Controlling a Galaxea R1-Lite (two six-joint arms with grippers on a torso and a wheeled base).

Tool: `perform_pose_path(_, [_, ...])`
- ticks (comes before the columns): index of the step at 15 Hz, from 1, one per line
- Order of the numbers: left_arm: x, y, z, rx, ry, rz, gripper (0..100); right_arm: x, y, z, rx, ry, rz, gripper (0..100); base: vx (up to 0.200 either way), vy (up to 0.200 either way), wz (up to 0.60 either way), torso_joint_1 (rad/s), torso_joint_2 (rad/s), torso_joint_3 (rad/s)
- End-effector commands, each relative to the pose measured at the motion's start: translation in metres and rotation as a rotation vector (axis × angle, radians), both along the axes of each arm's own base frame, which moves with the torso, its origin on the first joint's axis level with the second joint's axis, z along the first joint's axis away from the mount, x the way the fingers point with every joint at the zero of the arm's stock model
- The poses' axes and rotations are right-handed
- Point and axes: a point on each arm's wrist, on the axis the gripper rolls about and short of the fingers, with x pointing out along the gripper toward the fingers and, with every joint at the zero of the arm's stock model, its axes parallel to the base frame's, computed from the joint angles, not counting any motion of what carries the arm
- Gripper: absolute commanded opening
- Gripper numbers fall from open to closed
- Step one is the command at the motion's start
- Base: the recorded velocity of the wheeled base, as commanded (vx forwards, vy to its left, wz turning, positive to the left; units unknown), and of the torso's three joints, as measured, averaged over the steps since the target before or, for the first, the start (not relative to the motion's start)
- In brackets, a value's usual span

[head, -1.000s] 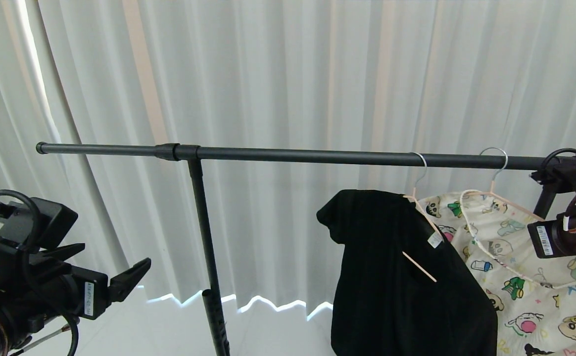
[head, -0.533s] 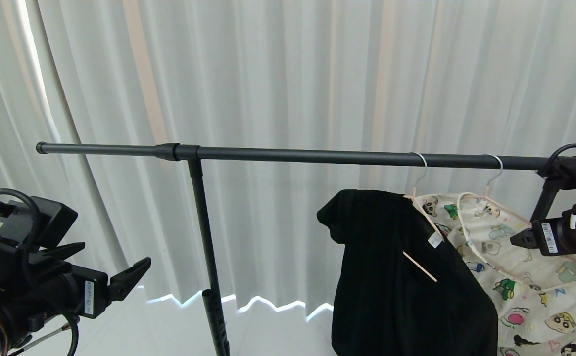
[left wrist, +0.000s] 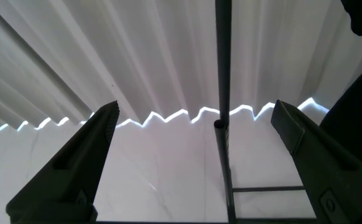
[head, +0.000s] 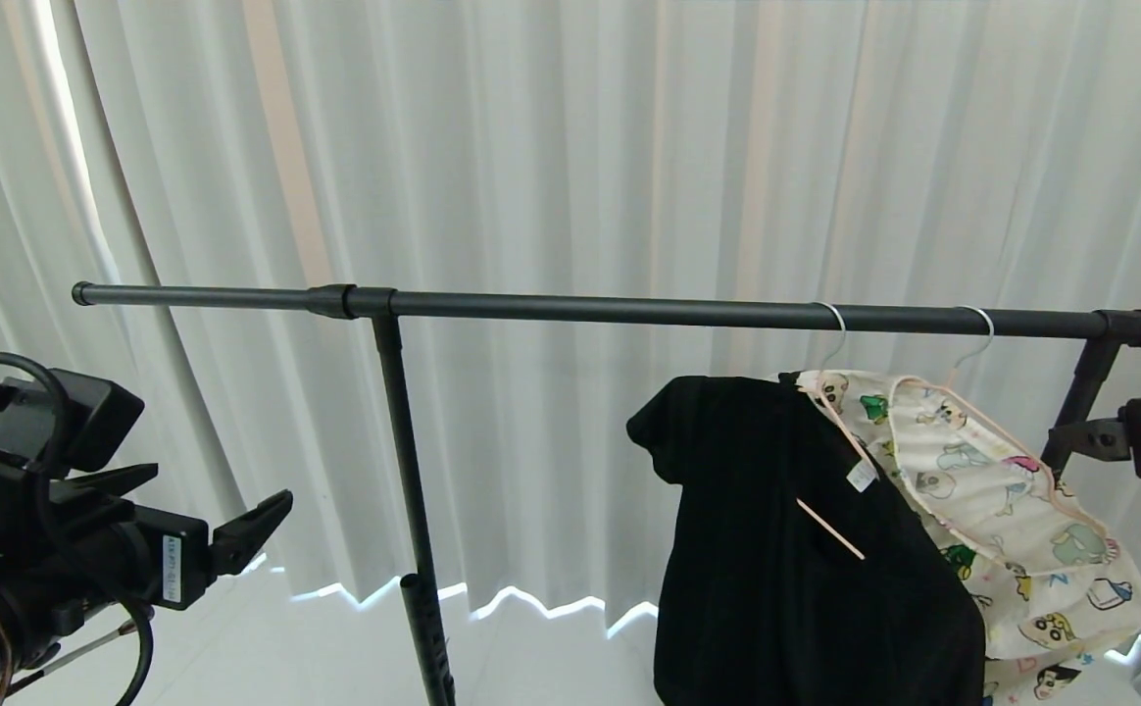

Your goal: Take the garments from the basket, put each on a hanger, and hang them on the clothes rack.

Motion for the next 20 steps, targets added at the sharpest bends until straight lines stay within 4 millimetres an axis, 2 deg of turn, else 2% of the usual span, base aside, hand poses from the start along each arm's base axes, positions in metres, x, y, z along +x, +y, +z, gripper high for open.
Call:
perform_pose_path(1, [0.003, 0.0, 0.001, 0.001, 0.0, 0.006, 100, -0.016, -0.005, 0.011, -0.033, -0.056, 0.009, 100, 0.0, 0.0, 0.0, 0.0, 0.0, 0.0])
perform_pose_path(3, [0.005, 0.0, 0.002, 0.006, -0.002, 0.017, 100, -0.014, -0.009, 0.015, -0.099, -0.083, 0.027, 100, 0.0, 0.0, 0.0, 0.0, 0.0, 0.0])
perform_pose_path(6, [0.005, 0.001, 0.001, 0.012, 0.004, 0.036, 100, -0.009, -0.008, 0.023, -0.101, -0.176, 0.023, 100, 0.0, 0.0, 0.0, 0.0, 0.0, 0.0])
perform_pose_path(20, [0.008, 0.003, 0.0, 0.012, 0.013, 0.056, 100, -0.002, -0.011, 0.023, -0.123, -0.2, 0.013, 100, -0.2, 0.0, 0.0, 0.001, 0.0, 0.002])
